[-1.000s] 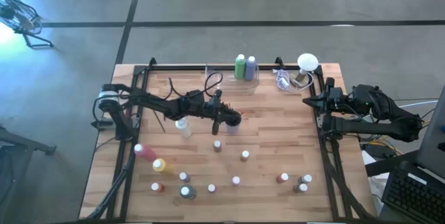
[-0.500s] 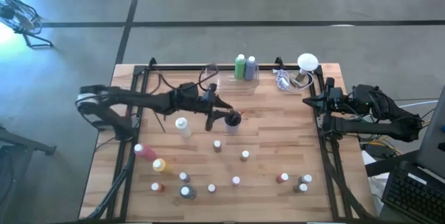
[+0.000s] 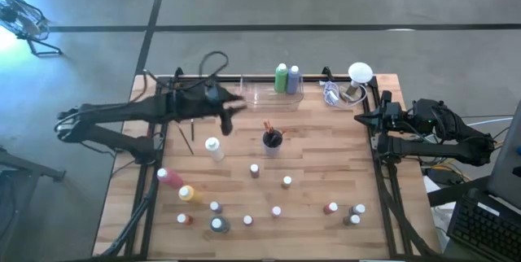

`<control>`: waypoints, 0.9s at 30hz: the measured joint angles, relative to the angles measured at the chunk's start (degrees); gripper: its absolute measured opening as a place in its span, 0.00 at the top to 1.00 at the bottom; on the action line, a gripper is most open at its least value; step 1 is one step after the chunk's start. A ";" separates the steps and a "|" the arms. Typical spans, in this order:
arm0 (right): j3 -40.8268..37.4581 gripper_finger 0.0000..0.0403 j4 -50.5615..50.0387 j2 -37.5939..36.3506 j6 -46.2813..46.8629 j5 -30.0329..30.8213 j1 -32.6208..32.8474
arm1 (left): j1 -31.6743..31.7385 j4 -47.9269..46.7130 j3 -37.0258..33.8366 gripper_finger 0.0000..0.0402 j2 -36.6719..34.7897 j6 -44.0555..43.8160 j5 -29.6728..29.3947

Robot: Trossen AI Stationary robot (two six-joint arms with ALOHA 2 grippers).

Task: Pick & Place Paint Supplies
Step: Put the silver paint brush into the purple cup

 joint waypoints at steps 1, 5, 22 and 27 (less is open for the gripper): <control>-0.02 0.98 -0.02 0.00 -0.04 -0.01 0.00 | 0.13 -2.79 0.70 0.66 -0.77 -1.97 -5.23; -0.01 0.98 0.00 0.00 -0.01 0.01 0.00 | 2.53 -18.65 4.21 0.66 -1.87 -15.78 -25.88; 0.00 0.98 0.00 0.00 -0.01 -0.01 0.00 | 26.56 -51.59 13.24 0.66 14.97 -38.85 -17.24; 0.00 0.98 -0.01 -0.01 -0.01 0.01 0.00 | 27.70 -56.07 11.56 0.66 19.58 -40.79 -17.19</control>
